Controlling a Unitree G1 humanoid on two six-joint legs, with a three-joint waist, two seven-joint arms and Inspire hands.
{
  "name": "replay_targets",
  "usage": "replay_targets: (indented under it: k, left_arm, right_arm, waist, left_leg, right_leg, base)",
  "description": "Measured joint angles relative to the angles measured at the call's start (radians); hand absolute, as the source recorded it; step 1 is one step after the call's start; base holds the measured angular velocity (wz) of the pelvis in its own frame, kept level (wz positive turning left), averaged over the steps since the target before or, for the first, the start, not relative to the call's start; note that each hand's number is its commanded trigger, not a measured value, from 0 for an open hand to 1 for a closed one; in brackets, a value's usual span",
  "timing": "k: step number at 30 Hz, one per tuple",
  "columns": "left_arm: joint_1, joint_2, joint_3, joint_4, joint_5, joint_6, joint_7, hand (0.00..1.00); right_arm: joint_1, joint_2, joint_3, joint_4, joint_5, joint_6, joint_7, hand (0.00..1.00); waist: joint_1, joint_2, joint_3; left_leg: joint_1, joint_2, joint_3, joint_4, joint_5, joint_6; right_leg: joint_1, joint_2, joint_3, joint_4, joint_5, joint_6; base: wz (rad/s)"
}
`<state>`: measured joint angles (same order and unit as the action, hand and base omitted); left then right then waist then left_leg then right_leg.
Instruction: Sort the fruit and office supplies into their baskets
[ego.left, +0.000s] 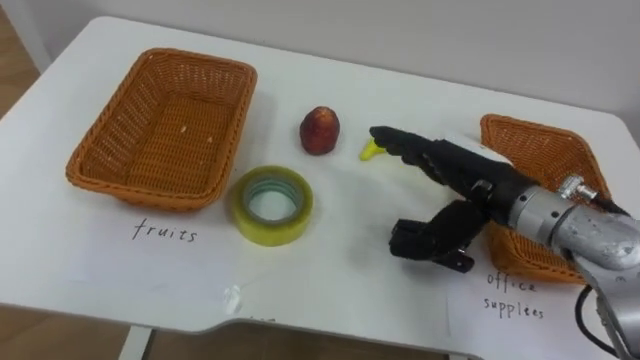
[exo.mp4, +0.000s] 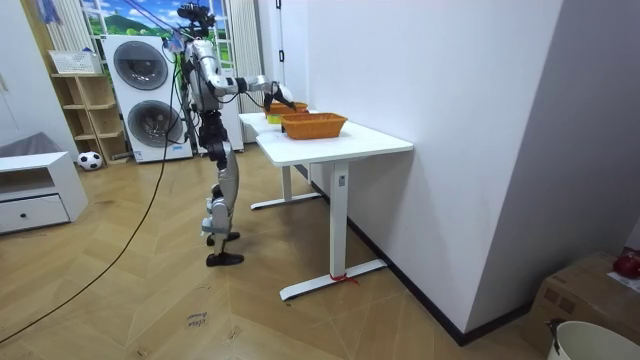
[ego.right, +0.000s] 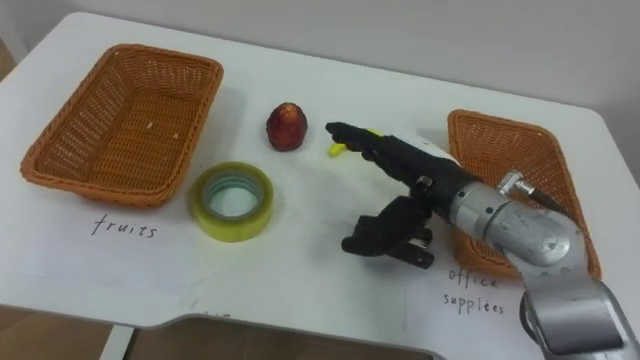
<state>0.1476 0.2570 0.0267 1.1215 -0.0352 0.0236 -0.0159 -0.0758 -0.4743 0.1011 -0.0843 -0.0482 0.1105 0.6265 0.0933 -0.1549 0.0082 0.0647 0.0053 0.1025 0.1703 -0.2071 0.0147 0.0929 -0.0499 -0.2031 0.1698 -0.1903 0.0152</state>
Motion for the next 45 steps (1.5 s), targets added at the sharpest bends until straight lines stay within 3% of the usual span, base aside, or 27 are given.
replay_targets:
  k: [4, 18, 26, 38, 45]
  left_arm:
    - [-0.004, -0.001, -0.005, 0.0, 0.0, 0.0, 0.004, 0.0]
    - [-0.019, -0.005, -0.01, -0.003, -0.004, 0.02, 0.004, 0.0]
    - [-0.02, -0.012, -0.01, -0.003, -0.008, 0.034, 0.004, 0.0]
    - [-0.019, -0.009, -0.011, -0.002, -0.012, 0.042, 0.003, 0.0]
    - [-0.02, -0.009, -0.011, -0.002, -0.013, 0.042, 0.003, 0.0]
  right_arm:
    - [0.002, 0.0, 0.023, 0.042, -0.007, 0.011, 0.01, 0.0]
    - [0.002, 0.0, 0.03, 0.071, -0.229, 0.023, 0.014, 0.0]
    - [0.002, 0.0, 0.03, 0.061, -0.355, 0.068, 0.072, 0.0]
    - [0.002, 0.0, 0.029, 0.023, -0.404, 0.108, 0.111, 0.0]
    - [0.001, 0.001, 0.029, 0.022, -0.429, 0.11, 0.119, 0.0]
  waist:
    - [0.003, 0.001, 0.0036]
    - [0.02, 0.002, 0.0032]
    - [0.011, 0.009, -0.0008]
    - [-0.008, 0.009, -0.0008]
    - [-0.007, 0.008, -0.0001]
  left_leg:
    - [-0.003, 0.0, 0.0, 0.0, 0.0, 0.0]
    - [-0.003, 0.0, 0.0, -0.001, 0.0, 0.0]
    - [0.0, 0.0, -0.001, 0.0, 0.001, 0.0]
    - [0.0, -0.001, -0.001, -0.001, 0.001, 0.0]
    - [0.0, -0.001, -0.001, -0.002, 0.001, 0.0]
  right_leg:
    - [0.001, 0.0, 0.0, -0.001, 0.0, 0.0]
    - [-0.008, 0.001, 0.007, -0.002, 0.0, 0.0]
    - [-0.003, 0.001, 0.008, -0.001, 0.0, 0.0]
    - [-0.005, 0.001, 0.008, -0.001, 0.0, 0.0]
    - [-0.006, 0.001, 0.008, -0.001, 0.0, 0.0]
  base:
    - [0.0]
    - [0.0]
    - [0.0]
    - [0.0]
    - [0.0]
